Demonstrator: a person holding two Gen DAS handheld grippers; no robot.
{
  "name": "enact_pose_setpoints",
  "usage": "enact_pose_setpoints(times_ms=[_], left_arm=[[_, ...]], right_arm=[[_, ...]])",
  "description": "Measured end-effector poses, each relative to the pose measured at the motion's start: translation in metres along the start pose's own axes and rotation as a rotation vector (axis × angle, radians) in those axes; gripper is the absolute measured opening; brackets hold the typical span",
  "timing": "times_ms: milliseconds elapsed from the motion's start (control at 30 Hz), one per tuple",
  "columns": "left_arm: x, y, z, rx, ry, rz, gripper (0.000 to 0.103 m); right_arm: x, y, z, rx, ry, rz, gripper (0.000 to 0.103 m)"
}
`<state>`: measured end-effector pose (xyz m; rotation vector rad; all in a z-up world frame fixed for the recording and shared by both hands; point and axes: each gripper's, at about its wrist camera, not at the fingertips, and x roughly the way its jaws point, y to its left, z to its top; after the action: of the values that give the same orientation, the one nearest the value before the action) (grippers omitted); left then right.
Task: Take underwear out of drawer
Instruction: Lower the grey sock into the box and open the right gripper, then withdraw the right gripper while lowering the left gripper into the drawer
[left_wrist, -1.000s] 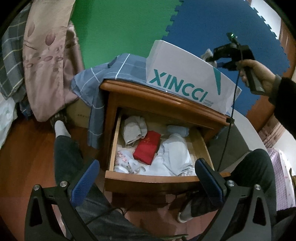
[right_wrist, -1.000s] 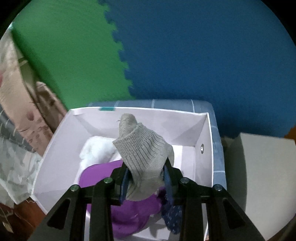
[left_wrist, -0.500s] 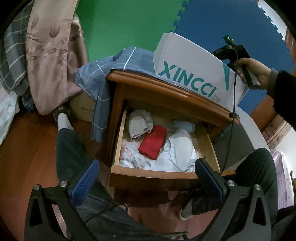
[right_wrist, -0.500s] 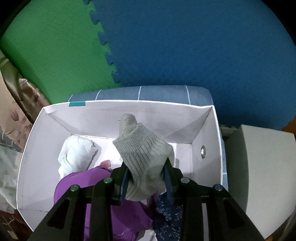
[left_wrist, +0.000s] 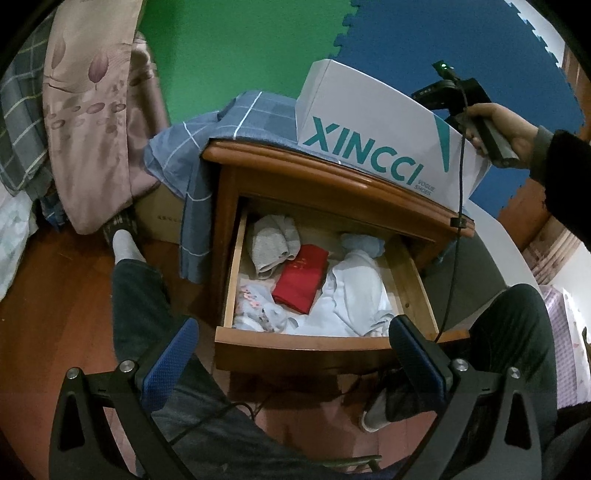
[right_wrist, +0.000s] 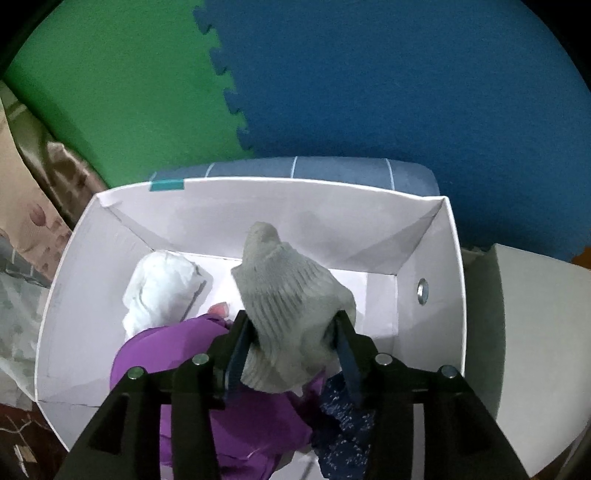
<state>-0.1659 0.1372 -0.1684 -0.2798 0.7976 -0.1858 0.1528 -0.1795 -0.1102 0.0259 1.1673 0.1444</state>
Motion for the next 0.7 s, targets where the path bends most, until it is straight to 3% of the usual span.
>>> enact_pose_setpoints(times_ms=[100, 200, 267, 333, 533, 700], left_arm=[[0.001, -0.003, 0.001, 0.008, 0.012, -0.001, 0.102], [0.002, -0.012, 0.002, 0.049, 0.011, 0.003, 0.102], [0.003, -0.018, 0.002, 0.088, 0.01, 0.008, 0.102], [0.007, -0.027, 0.004, 0.145, 0.01, 0.01, 0.102], [0.036, -0.075, 0.021, 0.439, 0.022, -0.009, 0.102], [0.091, -0.141, 0.026, 0.709, 0.155, -0.1, 0.102]], right_arm=[[-0.019, -0.002, -0.007, 0.012, -0.071, 0.033, 0.046], [-0.064, -0.009, -0.025, 0.023, -0.25, 0.034, 0.057], [-0.098, -0.02, -0.049, 0.016, -0.379, 0.113, 0.075], [-0.12, -0.034, -0.079, -0.004, -0.456, 0.109, 0.078], [-0.129, -0.091, -0.164, 0.038, -0.555, 0.016, 0.078], [-0.097, -0.127, -0.22, 0.094, -0.551, -0.042, 0.078]])
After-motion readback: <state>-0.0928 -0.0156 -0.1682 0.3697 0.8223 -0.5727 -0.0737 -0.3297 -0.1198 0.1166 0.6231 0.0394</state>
